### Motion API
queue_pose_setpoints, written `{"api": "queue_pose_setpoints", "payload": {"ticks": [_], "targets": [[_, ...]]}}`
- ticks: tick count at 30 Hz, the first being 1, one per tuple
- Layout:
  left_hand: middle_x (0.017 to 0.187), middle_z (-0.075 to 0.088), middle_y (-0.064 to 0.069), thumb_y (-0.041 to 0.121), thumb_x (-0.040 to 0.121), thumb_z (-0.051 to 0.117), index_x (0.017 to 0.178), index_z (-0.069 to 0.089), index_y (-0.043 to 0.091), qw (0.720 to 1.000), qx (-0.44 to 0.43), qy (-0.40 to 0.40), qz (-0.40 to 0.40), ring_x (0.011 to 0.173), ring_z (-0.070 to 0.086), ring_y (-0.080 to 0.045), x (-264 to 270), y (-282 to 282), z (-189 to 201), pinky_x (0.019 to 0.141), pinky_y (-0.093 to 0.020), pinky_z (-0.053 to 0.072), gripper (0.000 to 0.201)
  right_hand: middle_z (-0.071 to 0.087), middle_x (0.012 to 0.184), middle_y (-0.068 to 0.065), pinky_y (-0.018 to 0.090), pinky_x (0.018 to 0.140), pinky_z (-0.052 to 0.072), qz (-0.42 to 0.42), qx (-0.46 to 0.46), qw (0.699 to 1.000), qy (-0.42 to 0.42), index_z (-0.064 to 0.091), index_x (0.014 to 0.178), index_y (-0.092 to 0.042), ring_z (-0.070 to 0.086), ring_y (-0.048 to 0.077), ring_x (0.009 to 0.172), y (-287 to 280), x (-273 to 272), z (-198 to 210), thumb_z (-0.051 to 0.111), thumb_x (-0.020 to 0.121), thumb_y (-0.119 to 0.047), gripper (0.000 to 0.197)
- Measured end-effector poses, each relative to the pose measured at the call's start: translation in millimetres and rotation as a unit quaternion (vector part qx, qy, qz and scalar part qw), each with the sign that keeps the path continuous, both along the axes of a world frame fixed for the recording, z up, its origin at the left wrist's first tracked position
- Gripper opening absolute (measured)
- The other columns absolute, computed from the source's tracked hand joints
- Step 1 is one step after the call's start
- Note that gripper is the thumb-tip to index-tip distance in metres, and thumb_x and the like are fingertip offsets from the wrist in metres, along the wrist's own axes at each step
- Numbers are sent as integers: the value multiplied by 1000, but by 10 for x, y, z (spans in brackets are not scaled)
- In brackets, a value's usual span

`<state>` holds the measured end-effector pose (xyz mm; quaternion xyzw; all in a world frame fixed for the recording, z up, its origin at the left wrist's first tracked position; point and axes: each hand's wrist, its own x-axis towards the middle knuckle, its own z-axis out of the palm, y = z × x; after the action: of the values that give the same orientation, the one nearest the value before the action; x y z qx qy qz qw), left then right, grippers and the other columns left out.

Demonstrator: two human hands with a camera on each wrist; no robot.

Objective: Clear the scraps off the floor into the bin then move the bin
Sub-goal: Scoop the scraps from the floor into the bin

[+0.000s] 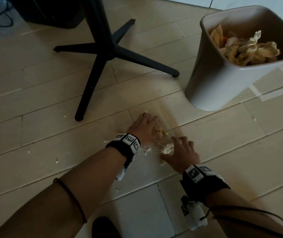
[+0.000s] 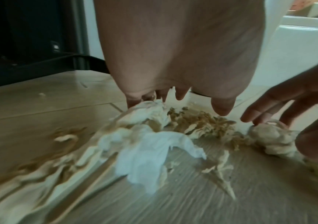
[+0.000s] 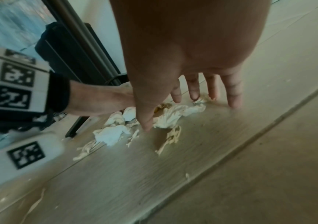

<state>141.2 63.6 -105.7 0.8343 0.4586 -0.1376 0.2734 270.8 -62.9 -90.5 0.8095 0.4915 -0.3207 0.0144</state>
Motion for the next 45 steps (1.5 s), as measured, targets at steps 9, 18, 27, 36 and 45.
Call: {"api": "queue_pose_setpoints", "payload": {"ticks": [9, 18, 27, 36, 45], "targets": [[161, 22, 3, 57, 94, 37, 150, 29, 33, 976, 107, 12, -187, 150, 16, -24, -67, -57, -145, 117, -48, 26, 62, 43, 135, 4, 42, 86, 49, 36, 29, 999, -14, 52, 134, -26, 43, 29, 124, -25, -77, -49, 67, 85, -42, 53], [166, 2, 10, 68, 85, 45, 151, 12, 49, 978, 65, 86, -180, 152, 4, -23, -586, -83, -78, 116, -60, 19, 76, 44, 136, 3, 41, 91, 48, 56, 53, 996, 36, 50, 139, -32, 45, 30, 123, -26, -138, -115, 72, 81, -42, 63], [154, 30, 5, 1, 85, 55, 148, 28, 50, 986, 82, 73, -122, 134, 36, -23, -735, -160, 62, 92, -38, 50, 84, 49, 125, 4, 39, 85, 49, 77, 70, 994, 42, 64, 120, -32, 53, 32, 113, -44, -137, -158, 62, 88, -14, 37], [124, 64, 0, -1, 83, 60, 122, 69, 26, 995, 88, -23, -28, 109, 63, -23, -750, -168, 8, 92, -36, 54, 49, 70, 112, 9, 25, 76, 42, -47, 88, 990, 100, 77, 103, -20, 65, 32, 105, 108, -50, -161, 63, 82, -8, 28], [119, 64, -5, 0, 84, 55, 120, 63, 26, 985, 67, -127, 93, 105, 61, -27, -309, 60, 207, 84, -31, 48, 46, 72, 112, 12, 31, 87, 50, -69, 125, 984, 111, 76, 107, -17, 65, 31, 106, 695, 40, 8, 64, 82, -10, 29]]}}
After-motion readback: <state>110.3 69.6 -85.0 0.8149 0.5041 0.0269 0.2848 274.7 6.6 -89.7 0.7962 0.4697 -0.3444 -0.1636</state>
